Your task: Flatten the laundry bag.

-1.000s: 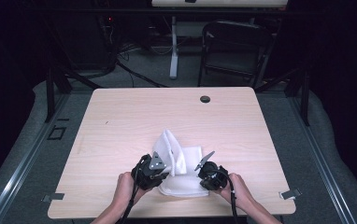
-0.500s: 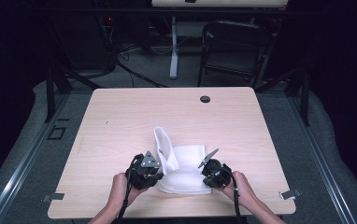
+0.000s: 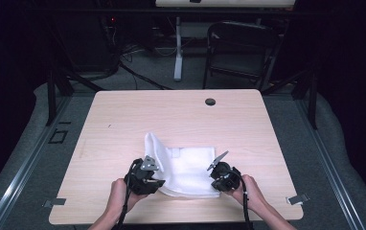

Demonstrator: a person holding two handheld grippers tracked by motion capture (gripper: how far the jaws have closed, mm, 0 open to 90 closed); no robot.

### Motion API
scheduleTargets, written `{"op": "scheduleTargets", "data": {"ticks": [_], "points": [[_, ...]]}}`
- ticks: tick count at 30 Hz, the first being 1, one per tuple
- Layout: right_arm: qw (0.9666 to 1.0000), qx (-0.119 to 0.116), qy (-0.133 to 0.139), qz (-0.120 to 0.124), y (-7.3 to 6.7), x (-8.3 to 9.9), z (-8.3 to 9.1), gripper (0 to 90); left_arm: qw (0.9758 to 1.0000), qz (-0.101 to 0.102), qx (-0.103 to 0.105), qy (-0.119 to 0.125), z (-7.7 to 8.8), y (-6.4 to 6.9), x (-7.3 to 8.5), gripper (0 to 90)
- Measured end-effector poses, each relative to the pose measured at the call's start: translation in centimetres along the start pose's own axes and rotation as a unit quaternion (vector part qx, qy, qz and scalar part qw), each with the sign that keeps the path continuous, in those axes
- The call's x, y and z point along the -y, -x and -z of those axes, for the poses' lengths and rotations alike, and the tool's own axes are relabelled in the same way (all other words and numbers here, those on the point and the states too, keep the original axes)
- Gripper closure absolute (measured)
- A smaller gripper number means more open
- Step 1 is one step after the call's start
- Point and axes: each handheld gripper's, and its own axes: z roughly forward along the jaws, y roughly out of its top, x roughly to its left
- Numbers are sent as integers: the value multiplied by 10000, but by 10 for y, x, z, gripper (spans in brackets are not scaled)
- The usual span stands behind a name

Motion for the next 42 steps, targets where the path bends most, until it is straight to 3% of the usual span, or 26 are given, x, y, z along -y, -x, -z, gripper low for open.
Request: {"op": "scheduleTargets", "data": {"ticks": [5, 12, 19, 23, 28, 33, 38, 42], "points": [[10000, -6, -15, -47, 1, 1, 1, 900, 9996, 216, -139, -80, 7, -8, 9, 440], [10000, 8, -9, -58, 1, 1, 0, 900, 9976, 594, -310, -161, 17, -21, 20, 289], [10000, -44, -37, -63, 2, 1, 1, 900, 9936, 893, -685, 82, 34, -32, 31, 200], [10000, -24, -46, -77, 4, 0, 1, 900, 9944, 841, -622, 161, 35, -30, 30, 176], [9999, -112, 12, -126, 5, 1, 2, 884, 9974, 529, -464, 126, 26, -20, 20, 158], [9989, -296, 321, -170, 5, 0, 12, 614, 9990, 316, -295, 61, 15, -13, 12, 151], [9984, -218, 412, -332, 6, 2, 23, 265, 9998, 164, -142, -7, 5, -8, 5, 157], [9977, -210, 530, -375, 10, 5, 32, 173, 9999, -30, 37, -114, -3, -2, 0, 158]]}}
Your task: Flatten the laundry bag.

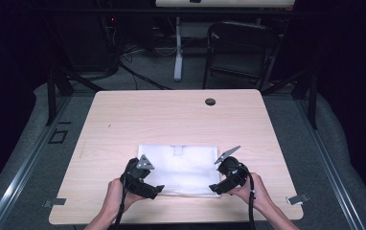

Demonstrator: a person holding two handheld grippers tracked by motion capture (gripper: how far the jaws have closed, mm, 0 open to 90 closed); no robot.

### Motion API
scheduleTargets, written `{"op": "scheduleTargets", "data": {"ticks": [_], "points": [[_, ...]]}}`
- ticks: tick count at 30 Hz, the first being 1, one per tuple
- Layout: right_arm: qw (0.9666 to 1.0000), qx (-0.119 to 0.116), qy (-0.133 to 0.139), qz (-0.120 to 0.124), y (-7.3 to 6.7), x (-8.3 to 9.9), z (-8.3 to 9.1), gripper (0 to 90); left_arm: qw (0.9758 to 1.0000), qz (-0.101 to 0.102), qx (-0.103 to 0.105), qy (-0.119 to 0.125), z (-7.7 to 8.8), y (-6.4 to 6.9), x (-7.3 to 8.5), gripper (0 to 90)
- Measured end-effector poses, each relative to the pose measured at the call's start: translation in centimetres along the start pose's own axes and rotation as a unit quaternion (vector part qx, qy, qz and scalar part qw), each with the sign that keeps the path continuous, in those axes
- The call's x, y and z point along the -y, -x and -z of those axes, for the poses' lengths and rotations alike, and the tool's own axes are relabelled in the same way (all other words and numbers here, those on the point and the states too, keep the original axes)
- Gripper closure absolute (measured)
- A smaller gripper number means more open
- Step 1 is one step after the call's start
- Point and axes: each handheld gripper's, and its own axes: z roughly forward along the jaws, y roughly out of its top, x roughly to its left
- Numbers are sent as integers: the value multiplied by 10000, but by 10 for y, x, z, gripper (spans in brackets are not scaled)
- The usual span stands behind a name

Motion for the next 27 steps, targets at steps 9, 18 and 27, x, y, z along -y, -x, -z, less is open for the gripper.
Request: {"op": "scheduleTargets", "data": {"ticks": [9, 18, 27], "points": [[9999, -82, 123, 7, 3, 3, 6, 141, 9995, -225, 175, -115, -14, 8, -8, 177], [9998, -97, 151, -39, 4, 3, 6, 155, 9970, -609, 394, -264, -33, 21, -18, 292], [9999, -144, 88, -40, 4, 2, 3, 178, 9931, -933, 484, -514, -49, 29, -27, 475]]}}
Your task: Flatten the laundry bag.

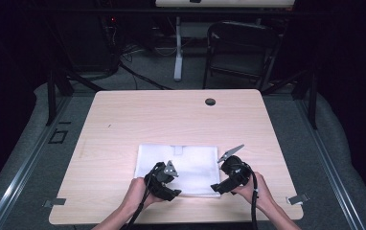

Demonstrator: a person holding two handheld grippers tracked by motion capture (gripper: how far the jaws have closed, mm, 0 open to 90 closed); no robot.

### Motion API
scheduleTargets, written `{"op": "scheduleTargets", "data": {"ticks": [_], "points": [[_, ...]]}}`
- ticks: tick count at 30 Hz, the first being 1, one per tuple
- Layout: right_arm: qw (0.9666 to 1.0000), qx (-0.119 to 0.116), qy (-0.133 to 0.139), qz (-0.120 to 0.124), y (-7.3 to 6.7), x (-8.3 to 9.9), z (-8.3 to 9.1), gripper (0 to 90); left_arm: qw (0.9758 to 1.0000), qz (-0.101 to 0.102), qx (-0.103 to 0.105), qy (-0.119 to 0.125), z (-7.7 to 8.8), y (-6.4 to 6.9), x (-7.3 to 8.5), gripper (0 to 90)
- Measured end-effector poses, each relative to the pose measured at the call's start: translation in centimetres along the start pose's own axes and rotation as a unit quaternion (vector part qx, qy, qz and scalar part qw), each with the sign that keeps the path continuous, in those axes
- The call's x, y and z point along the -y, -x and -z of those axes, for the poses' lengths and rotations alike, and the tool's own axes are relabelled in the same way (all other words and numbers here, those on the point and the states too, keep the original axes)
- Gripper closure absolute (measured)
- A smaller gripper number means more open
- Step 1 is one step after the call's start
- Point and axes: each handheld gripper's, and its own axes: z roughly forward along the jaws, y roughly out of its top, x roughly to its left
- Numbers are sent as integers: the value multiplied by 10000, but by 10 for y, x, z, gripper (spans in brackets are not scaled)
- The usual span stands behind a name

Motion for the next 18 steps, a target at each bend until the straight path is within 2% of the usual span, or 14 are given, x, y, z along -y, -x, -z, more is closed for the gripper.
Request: {"op": "scheduleTargets", "data": {"ticks": [5, 8, 12, 18], "points": [[10000, 7, -75, 25, 0, 0, -1, 218, 9997, -50, 63, -246, -8, 2, -1, 555], [9999, -30, -95, 9, -2, 1, -3, 237, 9997, -66, 74, -235, -9, 2, -1, 615], [9999, -36, -147, 62, -2, 0, -4, 271, 9998, 19, 108, -177, -9, -2, 2, 693], [9999, -7, -140, 53, -5, -1, -5, 341, 9998, -19, 41, -170, -10, -3, 1, 779]]}}
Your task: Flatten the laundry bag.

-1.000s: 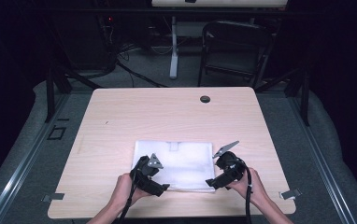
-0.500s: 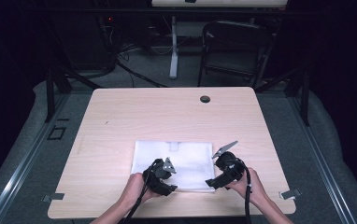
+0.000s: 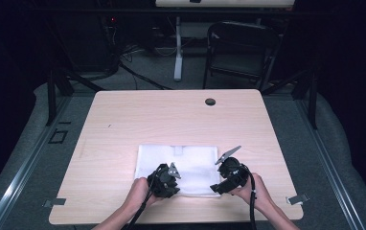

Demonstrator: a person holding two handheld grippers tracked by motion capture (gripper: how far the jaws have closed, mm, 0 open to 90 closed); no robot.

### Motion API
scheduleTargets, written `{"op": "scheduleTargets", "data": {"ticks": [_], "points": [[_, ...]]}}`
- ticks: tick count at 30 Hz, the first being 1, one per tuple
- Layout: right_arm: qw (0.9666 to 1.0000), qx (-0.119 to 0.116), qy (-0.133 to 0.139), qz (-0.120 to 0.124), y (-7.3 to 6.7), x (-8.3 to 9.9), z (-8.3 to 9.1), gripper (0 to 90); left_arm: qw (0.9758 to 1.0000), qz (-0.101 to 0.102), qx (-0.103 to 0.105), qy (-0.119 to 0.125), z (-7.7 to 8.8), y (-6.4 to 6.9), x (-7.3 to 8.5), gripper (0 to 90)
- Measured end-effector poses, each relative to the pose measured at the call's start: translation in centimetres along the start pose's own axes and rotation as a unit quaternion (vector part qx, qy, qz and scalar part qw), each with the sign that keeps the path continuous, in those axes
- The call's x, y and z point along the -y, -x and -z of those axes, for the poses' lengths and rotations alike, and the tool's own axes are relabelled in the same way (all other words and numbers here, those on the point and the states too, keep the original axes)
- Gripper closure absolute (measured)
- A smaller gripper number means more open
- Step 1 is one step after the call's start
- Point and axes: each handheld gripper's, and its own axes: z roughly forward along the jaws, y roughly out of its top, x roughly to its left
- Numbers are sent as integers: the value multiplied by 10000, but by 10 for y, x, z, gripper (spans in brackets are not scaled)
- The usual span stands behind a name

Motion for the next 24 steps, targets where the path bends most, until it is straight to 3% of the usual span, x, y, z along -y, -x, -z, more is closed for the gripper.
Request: {"op": "scheduleTargets", "data": {"ticks": [4, 10, 14, 17, 24], "points": [[10000, -43, -7, 85, -1, 0, 1, 401, 10000, 16, -46, 29, 0, -1, 0, 841], [9996, -64, 90, 259, -10, -2, 2, 659, 9999, 5, -78, 114, 3, -2, -1, 868], [9987, -33, 164, 489, -20, -4, 3, 773, 9998, 29, -106, 185, 6, -3, -1, 869], [9979, -39, 147, 623, -26, -6, 1, 800, 9996, 34, -129, 239, 8, -3, -2, 869], [9975, -41, 153, 686, -32, -8, -3, 843, 9993, 54, -155, 330, 11, -3, -2, 869]]}}
